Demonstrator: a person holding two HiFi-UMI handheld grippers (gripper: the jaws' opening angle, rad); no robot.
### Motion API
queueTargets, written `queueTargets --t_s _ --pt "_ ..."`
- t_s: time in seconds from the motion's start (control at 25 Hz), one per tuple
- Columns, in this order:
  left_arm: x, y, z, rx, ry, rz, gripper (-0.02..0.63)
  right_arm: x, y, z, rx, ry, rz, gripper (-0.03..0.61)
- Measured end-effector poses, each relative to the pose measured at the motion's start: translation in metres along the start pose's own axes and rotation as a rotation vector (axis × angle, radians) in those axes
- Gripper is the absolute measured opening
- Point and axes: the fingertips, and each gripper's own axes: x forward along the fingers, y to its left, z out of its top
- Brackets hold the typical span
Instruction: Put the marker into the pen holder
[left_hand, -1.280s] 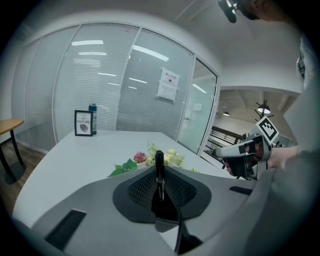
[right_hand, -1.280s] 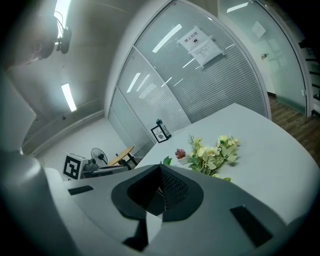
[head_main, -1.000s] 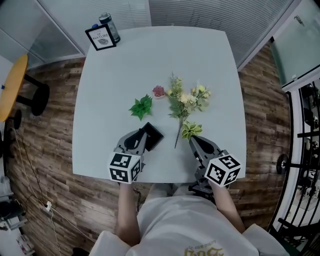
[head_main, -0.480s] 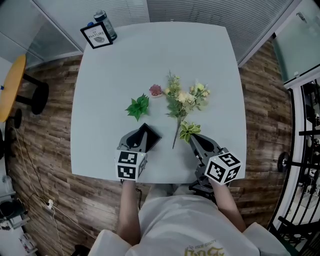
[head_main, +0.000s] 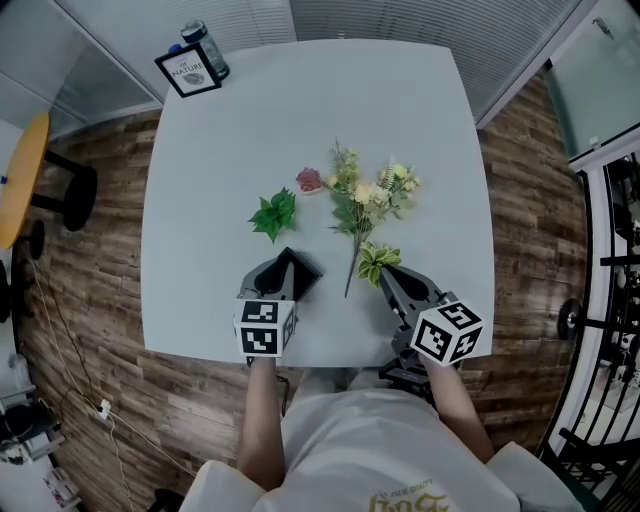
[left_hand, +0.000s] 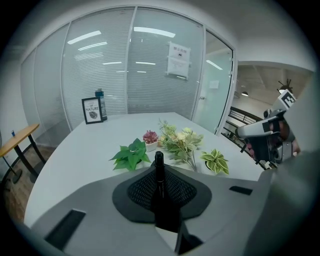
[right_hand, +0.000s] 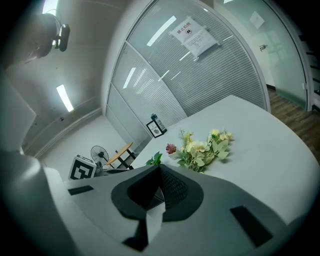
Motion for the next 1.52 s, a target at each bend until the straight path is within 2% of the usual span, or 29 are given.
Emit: queueTargets --t_s 0.4,0.84,1.16,1.52 --pt "0.004 0.000 0.001 -0.002 -0.003 0.005 0.054 -0.004 -0.002 0.002 0.007 -0.014 -0.017 0.017" --pt "0.000 0.007 0.015 0.038 -0.040 0.015 0.080 -0.010 0.005 0.004 0.008 -0.039 -0.031 0.017" --pt "-0.018 0.011 0.034 0.042 -0.121 0.023 0.123 -0.015 0.017 0.013 -0.008 -0.062 -0.024 0.017" --pt "-0.054 0.012 0.056 0.022 -0.249 0.033 0.123 -0.007 0.042 0.033 -0.061 -0.098 0.026 0.017"
